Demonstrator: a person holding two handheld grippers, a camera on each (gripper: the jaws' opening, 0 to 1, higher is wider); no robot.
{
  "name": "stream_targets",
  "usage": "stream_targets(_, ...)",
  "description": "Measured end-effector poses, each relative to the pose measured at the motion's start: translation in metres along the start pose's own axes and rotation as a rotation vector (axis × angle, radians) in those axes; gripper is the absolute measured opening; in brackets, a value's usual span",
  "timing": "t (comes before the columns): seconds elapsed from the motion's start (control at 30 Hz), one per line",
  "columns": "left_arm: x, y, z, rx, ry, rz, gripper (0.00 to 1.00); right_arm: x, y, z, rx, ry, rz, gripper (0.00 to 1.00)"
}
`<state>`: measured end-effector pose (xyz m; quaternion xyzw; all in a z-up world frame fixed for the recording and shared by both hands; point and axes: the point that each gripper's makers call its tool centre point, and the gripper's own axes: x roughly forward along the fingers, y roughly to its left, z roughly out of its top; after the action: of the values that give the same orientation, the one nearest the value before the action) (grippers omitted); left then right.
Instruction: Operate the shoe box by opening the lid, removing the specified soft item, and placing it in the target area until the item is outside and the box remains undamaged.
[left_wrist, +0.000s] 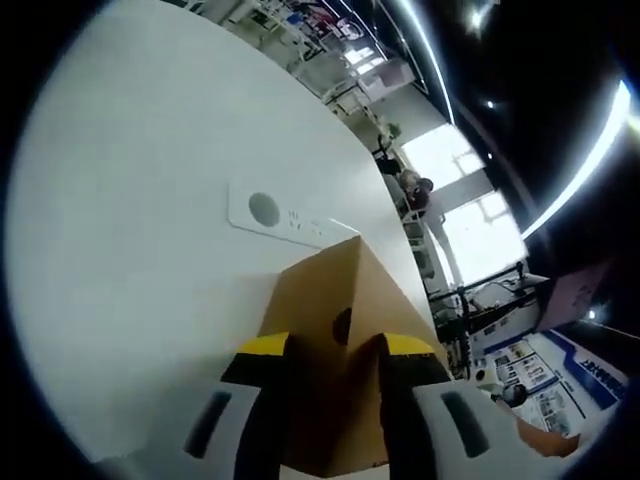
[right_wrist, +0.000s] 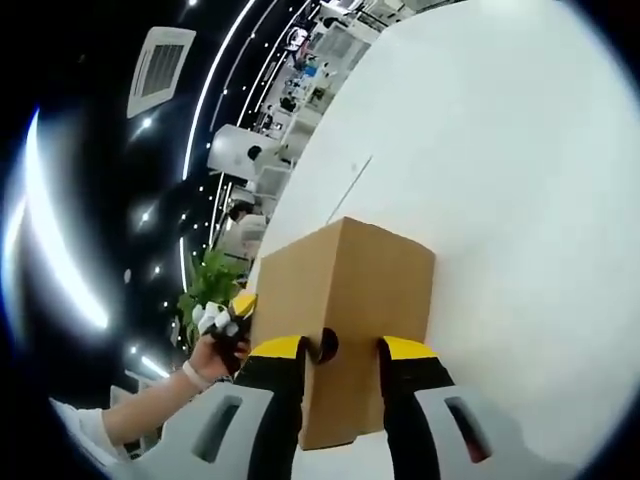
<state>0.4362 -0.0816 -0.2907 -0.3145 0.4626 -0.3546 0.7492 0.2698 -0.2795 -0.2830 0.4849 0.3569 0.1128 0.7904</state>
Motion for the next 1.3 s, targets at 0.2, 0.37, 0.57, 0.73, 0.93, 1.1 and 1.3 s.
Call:
stream_targets(0.2, -0.0023, 0.0007, -0.0024, -0.007, -0.016, 0.000, 0.33, -0.0001, -0.0001, 0.0015, -0.002, -0.002, 0.000, 0.28)
stream_targets(0.37, -0.0018, 0.0004, -0.0024, -0.013, -0.024, 0.002, 0.33, -0.0004, -0.0005, 0.0030, 0.006, -0.004, 0.000, 0.28)
stream_targets(0.57, -0.0033, -0.0011, -0.0046, -0.019, -0.025, 0.005, 0.33, 0.0000, -0.0008, 0.0053, 0.011, -0.004, -0.010, 0.28)
stream_targets(0.73, -0.0041, -0.0025, -0.0057, -0.011, -0.012, 0.009, 0.33, 0.0007, 0.0001, 0.0062, 0.011, -0.009, -0.022, 0.28)
stream_targets(0.93, -0.0053, -0.0034, -0.0066, -0.021, -0.023, 0.007, 0.33, 0.0009, 0.0001, 0.0058, 0.012, -0.026, -0.018, 0.28)
stream_targets(1.1, -0.0053, -0.0031, -0.0061, -0.023, -0.028, 0.015, 0.33, 0.0011, -0.0001, 0.0066, 0.010, -0.021, -0.017, 0.28)
stream_targets(1.3, -0.0073, -0.0035, -0.0089, -0.027, -0.036, 0.019, 0.33, 0.0016, -0.0003, 0.0091, 0.003, -0.009, -0.020, 0.28)
